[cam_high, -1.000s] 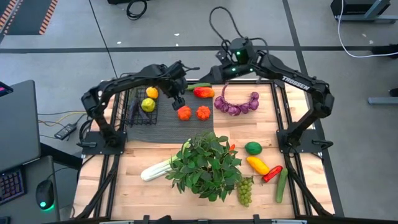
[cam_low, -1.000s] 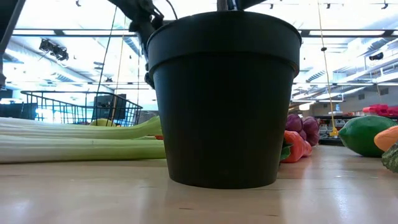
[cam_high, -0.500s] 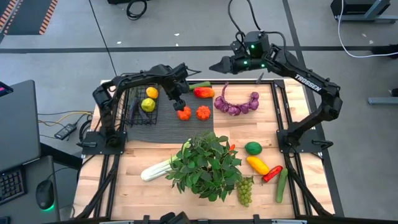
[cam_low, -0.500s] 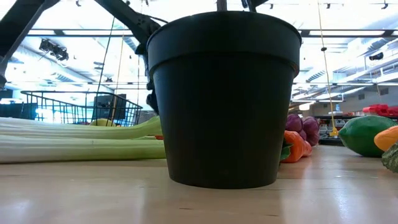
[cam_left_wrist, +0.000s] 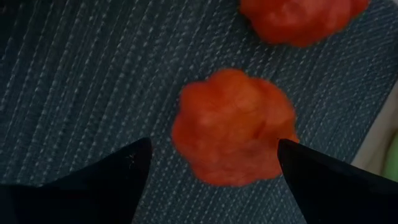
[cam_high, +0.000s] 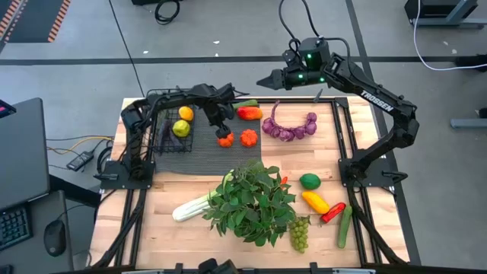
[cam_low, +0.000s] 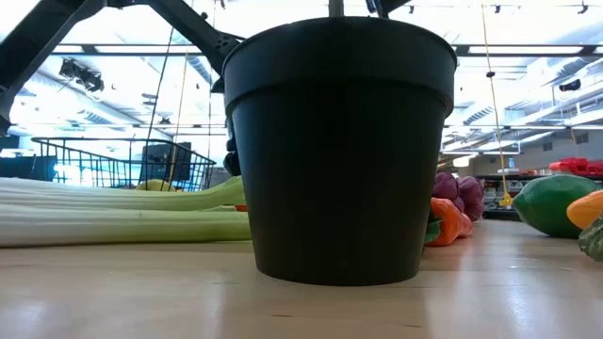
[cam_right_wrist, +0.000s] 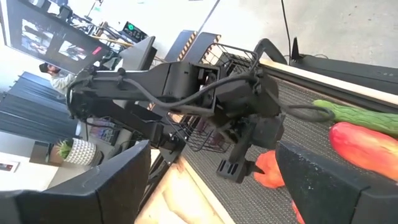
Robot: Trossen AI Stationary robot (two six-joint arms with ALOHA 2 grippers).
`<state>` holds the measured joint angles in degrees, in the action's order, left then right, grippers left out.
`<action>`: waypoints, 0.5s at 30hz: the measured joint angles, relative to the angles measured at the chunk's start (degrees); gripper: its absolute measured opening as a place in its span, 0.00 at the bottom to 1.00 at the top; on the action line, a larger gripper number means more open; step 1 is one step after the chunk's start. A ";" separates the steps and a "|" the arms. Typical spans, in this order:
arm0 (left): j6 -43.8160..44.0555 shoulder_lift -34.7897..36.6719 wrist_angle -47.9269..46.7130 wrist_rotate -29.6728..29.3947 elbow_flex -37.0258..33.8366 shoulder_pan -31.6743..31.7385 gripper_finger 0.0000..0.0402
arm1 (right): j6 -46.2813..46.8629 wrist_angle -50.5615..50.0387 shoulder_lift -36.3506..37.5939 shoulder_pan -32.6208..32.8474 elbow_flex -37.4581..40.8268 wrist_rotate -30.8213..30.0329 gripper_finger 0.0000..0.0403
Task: Build produce basket
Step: Put the left orange pumpkin into the wire basket
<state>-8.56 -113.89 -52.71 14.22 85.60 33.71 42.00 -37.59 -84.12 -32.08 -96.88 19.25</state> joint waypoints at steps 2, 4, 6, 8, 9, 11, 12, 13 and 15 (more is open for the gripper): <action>0.45 0.02 0.46 0.02 0.02 -0.76 0.88 | -0.22 -0.49 0.00 -0.27 0.00 0.24 0.86; 0.51 0.02 0.29 0.01 0.02 -1.49 0.88 | -0.48 -1.15 0.00 -0.35 0.00 0.31 0.86; 0.86 0.02 0.38 0.02 0.02 -2.21 0.88 | -1.30 -1.91 0.00 -0.35 0.00 0.39 0.86; 1.51 -0.16 0.81 -0.02 0.02 -3.05 0.88 | -1.72 -2.73 0.00 -0.35 0.00 0.54 0.86; 1.74 -0.24 1.05 -0.04 0.02 -3.34 0.88 | -1.91 -3.18 -0.02 -0.33 0.00 0.56 0.86; 1.94 -0.51 0.99 -0.42 0.02 -3.88 0.88 | -2.39 -3.36 -0.02 -0.32 0.00 0.56 0.86; 1.96 -0.78 1.38 -1.03 0.03 -4.20 0.88 | -2.62 -3.36 -0.03 -0.32 0.00 0.57 0.86; 2.05 -1.11 1.52 -1.69 0.04 -4.47 0.88 | -2.73 -3.36 -0.04 -0.32 0.00 0.71 0.86; 2.39 -1.44 1.49 -2.69 0.13 -4.81 0.88 | -2.78 -3.38 -0.04 -0.32 0.00 1.08 0.86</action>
<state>-6.17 -115.33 -51.22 11.53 85.73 28.90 39.22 -40.97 -84.16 -32.40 -96.88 20.33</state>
